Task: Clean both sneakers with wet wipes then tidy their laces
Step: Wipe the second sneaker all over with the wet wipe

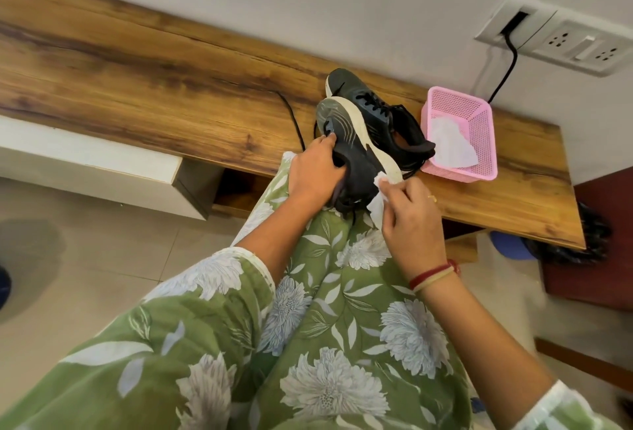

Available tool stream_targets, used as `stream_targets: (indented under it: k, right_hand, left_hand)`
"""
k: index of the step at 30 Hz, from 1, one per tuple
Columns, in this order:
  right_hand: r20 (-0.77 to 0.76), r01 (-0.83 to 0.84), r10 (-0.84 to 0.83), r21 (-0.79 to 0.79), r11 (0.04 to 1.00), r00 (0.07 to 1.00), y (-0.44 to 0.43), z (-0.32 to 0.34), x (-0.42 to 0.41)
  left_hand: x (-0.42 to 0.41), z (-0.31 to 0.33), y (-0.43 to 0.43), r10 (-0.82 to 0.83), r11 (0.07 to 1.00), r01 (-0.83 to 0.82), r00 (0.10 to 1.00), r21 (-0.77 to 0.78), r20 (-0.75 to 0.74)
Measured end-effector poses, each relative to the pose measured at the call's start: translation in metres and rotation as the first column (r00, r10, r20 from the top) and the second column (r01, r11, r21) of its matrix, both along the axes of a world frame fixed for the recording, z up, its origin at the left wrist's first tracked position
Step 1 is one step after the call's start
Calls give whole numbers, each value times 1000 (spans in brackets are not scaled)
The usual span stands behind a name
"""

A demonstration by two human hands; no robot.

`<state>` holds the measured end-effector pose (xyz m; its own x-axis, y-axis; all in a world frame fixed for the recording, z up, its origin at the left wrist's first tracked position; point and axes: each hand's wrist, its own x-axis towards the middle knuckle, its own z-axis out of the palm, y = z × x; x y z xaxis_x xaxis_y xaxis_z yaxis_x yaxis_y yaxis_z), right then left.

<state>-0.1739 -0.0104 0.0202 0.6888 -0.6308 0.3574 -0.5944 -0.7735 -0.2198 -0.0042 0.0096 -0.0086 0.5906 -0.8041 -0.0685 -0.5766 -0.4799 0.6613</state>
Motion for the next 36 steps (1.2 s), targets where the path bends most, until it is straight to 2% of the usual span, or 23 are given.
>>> stream_targets:
  k: [4,8,11,14,18,21,23,26,28,31,34,36]
  right_hand:
    - [89,27,-32,61,998,996,15,-11,-4]
    - [48,49,-58,176,983,997,24,-18,-2]
    - [178,89,-136,251,964,975,20,-11,-4]
    - [268,159,-215,216,963,939,7,-1,0]
    - [156,82,-103,136,987,982,13,-11,3]
    - [30,8,-14,183,983,999,27,-21,-2]
    - [121,17,-47,236,972,992,26,-9,-2]
    - [278,106,-184,272,956,943,-2,32,12]
    - [212,152,-232,335,930,949,-40,48,33]
    - [-35,114,-111,463,879,993,-78,48,68]
    - [-284,98,43,463,881,958,-85,38,85]
    - [-325,102,53,440,892,944,-82,36,83]
  left_hand:
    - [1,-1,-1,5,1000,-5,1000,0,-13]
    - [1,0,-1,4,1000,-4,999,-2,-31]
    - [2,0,0,7,1000,-7,1000,-1,-22]
    - [1,0,1,13,1000,-13,1000,3,-16]
    - [1,1,1,15,1000,-15,1000,0,-20]
    - [1,2,1,16,1000,-16,1000,-7,-27]
    - [2,1,1,15,1000,-15,999,-14,-28]
    - [1,1,2,13,1000,-14,999,-26,-35]
    - [0,1,1,14,1000,-15,999,-24,-32]
    - [0,0,0,17,1000,-17,999,-16,-34]
    - [1,0,2,18,1000,-19,999,-5,-46]
    - [2,-1,2,17,1000,-17,998,-2,-52]
